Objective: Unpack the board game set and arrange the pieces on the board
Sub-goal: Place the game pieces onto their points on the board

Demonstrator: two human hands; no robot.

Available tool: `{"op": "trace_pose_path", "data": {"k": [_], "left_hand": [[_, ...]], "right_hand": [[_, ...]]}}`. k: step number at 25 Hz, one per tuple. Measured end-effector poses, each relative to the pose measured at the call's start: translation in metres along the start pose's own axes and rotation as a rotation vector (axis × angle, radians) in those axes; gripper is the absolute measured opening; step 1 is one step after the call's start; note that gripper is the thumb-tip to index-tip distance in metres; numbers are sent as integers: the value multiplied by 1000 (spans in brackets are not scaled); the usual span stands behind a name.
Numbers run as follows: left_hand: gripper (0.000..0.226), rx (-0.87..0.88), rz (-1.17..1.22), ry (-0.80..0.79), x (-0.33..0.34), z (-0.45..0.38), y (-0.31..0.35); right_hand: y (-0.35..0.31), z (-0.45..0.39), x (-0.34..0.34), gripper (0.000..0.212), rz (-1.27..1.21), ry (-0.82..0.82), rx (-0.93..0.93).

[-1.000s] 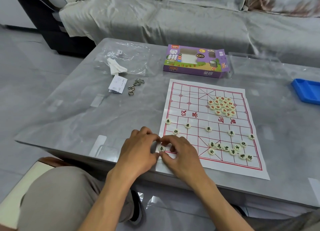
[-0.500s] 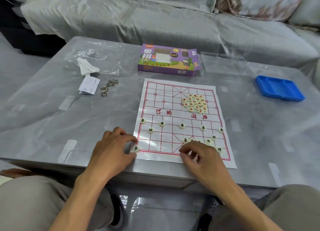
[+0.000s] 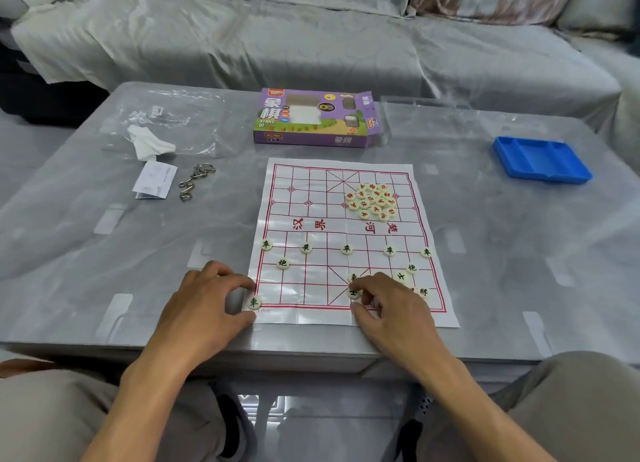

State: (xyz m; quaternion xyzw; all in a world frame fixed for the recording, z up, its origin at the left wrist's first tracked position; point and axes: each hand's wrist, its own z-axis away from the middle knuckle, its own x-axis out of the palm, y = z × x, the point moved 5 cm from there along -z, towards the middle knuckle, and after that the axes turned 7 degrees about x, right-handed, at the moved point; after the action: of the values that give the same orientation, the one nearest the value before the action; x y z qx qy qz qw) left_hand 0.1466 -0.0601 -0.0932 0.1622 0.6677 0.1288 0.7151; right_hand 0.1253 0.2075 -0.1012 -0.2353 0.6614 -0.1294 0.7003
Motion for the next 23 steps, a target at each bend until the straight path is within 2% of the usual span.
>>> {"op": "trace_pose_path", "data": {"k": [4, 6, 8, 11, 13, 17, 23], "left_hand": [[38, 1, 0, 3, -1, 1, 1], [39, 3, 1, 10, -2, 2, 2], [40, 2, 1, 13, -2, 2, 2], [41, 6, -2, 14, -2, 3, 1], [41, 10, 5, 25, -1, 3, 1], [40, 4, -1, 16, -1, 0, 1], [39, 11, 15, 14, 3, 0, -3]], "right_hand": [[2, 0, -7, 23, -60, 57, 7], [2, -7, -16, 29, 8, 112, -48], [-3, -18, -19, 34, 157, 88, -185], [-5, -29, -16, 22, 265, 6, -282], [-2, -31, -15, 18, 222, -20, -261], [4, -30, -13, 23, 155, -35, -213], [30, -21, -57, 28, 31, 38, 27]]}}
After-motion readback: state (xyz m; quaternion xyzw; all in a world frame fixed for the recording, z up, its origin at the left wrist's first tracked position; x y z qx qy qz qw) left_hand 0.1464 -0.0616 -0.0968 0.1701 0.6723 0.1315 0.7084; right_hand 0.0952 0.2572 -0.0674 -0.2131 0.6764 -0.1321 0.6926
